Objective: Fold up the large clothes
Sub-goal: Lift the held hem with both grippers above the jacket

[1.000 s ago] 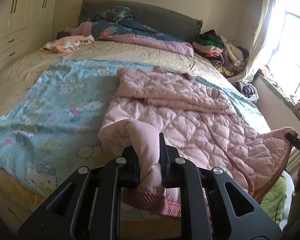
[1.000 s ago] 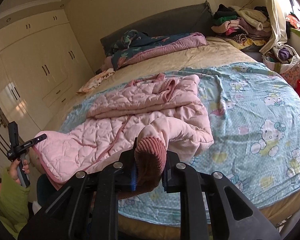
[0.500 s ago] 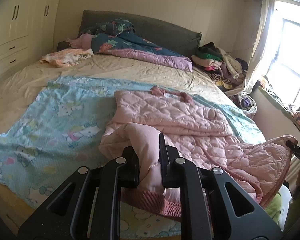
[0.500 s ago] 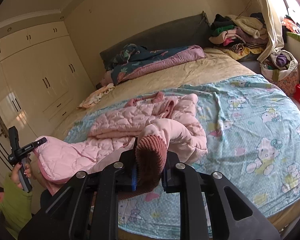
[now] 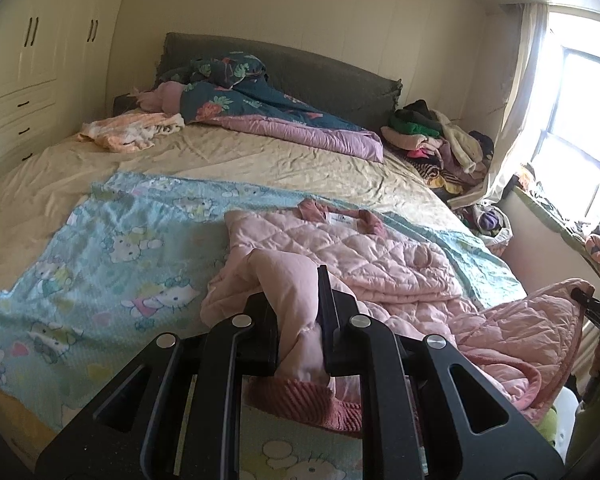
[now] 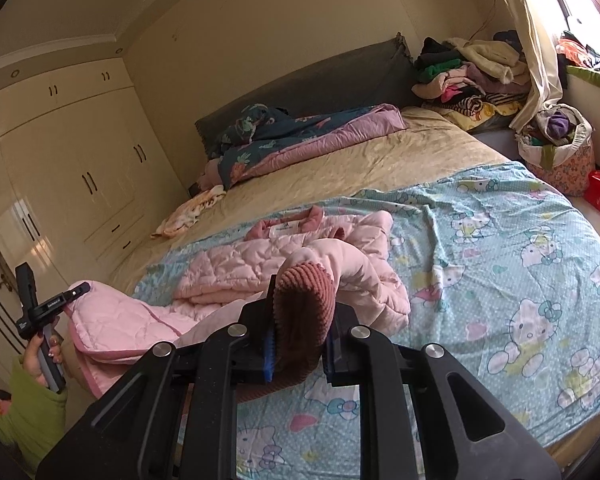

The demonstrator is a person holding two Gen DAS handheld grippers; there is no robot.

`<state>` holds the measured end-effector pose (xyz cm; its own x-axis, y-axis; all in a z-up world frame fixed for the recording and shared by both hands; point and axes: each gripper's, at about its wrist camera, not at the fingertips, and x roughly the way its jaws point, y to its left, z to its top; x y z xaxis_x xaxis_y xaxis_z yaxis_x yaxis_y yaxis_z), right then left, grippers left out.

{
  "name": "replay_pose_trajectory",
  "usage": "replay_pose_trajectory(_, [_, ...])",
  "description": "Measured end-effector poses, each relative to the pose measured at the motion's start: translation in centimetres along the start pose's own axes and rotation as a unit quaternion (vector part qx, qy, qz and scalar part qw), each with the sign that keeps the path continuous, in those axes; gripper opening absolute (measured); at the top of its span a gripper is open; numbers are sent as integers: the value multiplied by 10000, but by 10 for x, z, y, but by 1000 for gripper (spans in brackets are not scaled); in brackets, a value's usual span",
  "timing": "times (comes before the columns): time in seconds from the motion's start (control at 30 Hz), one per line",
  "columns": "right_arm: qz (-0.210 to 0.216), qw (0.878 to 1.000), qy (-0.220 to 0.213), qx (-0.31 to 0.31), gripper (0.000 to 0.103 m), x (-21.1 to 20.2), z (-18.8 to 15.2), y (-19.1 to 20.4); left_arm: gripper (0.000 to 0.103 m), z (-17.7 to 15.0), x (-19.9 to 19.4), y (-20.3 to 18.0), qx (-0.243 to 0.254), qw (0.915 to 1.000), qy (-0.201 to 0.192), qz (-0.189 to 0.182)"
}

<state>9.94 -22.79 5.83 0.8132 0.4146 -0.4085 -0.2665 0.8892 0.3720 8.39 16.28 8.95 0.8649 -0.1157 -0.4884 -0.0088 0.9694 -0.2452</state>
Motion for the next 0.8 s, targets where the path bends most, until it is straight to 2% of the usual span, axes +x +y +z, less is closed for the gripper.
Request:
replay_pose_trajectory(0.47, [-88, 9995, -289, 71, 16, 8, 44, 5, 8, 40, 9, 5, -234, 9991, -343, -66])
replay_pose_trajectory(0.8, [-71, 9982, -557, 189, 16, 15, 72, 7, 8, 66, 12, 4, -267, 9986, -460, 37])
